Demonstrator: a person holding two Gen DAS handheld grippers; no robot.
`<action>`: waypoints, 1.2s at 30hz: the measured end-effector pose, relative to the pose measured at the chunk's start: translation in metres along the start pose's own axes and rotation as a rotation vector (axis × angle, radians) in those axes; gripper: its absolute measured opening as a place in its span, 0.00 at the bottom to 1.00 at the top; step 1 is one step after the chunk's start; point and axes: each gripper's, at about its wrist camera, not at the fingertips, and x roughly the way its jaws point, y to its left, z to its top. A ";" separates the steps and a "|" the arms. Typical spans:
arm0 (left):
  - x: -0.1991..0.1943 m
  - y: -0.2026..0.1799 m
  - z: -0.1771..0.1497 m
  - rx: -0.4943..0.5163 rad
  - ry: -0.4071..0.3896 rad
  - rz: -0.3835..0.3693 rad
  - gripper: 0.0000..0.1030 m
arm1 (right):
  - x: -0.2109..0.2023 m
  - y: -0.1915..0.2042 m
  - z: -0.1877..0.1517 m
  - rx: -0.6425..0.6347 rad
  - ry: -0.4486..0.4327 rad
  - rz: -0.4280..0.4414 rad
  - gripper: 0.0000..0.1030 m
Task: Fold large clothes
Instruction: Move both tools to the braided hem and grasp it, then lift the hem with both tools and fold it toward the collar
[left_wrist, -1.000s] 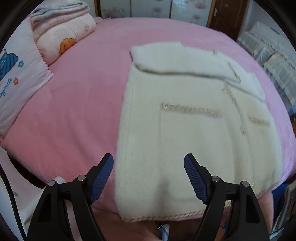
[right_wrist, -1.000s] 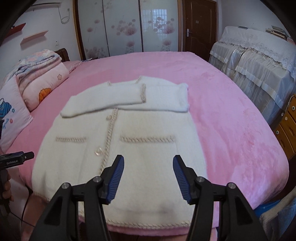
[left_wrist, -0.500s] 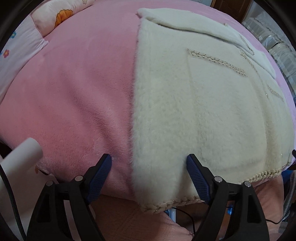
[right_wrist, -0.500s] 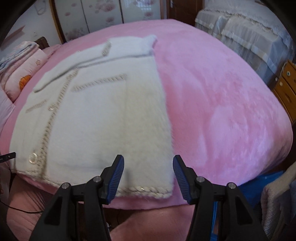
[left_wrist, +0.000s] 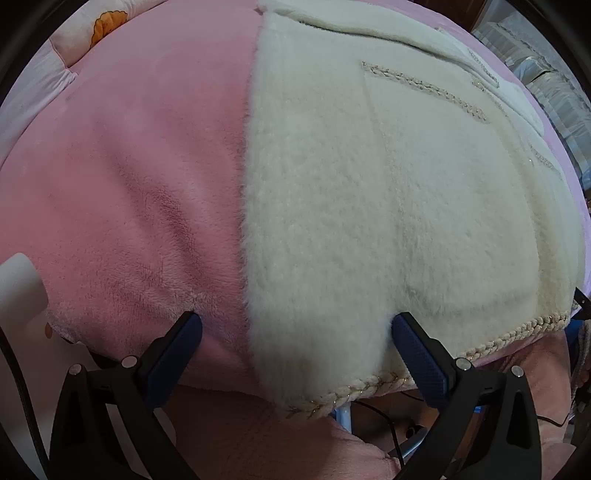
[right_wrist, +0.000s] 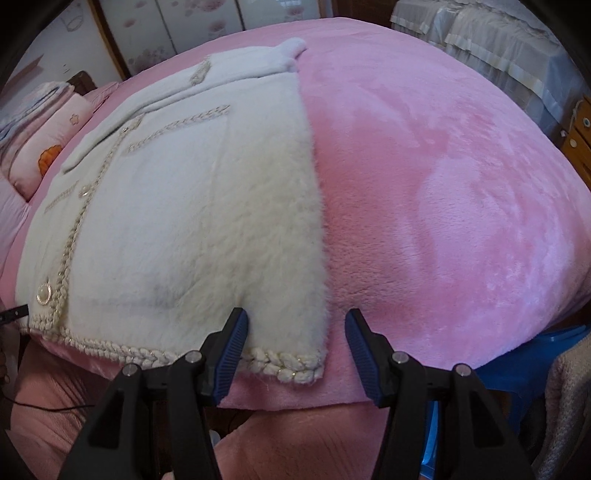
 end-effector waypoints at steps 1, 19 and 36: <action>0.001 0.002 -0.001 -0.002 0.001 -0.004 0.99 | 0.001 0.000 -0.001 0.001 0.003 0.014 0.45; -0.015 -0.070 -0.003 0.133 -0.074 0.133 0.12 | -0.005 0.023 0.012 -0.089 0.031 -0.031 0.13; -0.102 -0.053 0.124 -0.204 -0.192 -0.461 0.09 | -0.081 0.029 0.165 0.085 -0.170 0.320 0.11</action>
